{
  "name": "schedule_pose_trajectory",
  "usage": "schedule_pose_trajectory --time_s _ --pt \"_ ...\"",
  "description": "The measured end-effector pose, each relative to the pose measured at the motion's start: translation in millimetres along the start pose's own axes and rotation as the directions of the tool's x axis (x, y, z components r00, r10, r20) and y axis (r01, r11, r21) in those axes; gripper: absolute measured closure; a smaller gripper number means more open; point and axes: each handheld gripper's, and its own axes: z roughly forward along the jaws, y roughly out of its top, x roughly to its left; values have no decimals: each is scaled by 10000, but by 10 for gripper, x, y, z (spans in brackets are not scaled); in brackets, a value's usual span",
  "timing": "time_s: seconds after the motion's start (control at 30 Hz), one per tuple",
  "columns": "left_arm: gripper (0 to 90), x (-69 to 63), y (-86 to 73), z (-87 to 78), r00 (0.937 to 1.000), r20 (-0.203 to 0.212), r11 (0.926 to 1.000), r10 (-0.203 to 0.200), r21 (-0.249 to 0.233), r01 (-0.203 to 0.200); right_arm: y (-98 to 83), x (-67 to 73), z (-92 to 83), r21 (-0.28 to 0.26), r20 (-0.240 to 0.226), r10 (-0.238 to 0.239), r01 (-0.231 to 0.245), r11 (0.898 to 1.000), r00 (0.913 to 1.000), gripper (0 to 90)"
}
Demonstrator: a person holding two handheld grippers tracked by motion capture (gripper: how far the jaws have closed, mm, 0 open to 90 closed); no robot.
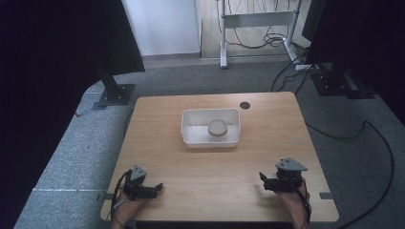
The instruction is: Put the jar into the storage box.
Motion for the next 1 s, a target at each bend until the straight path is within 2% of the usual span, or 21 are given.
schedule_pose_trajectory --time_s 0.4,1.0 --pt "30 1 0 -1 10000 -4 10000 18 11 -18 -152 9 -11 417 200 62 -70 9991 9998 21" --pt "30 1 0 -1 10000 -3 10000 16 14 -16 -277 41 40 1238 188 123 -145 9922 9997 24"
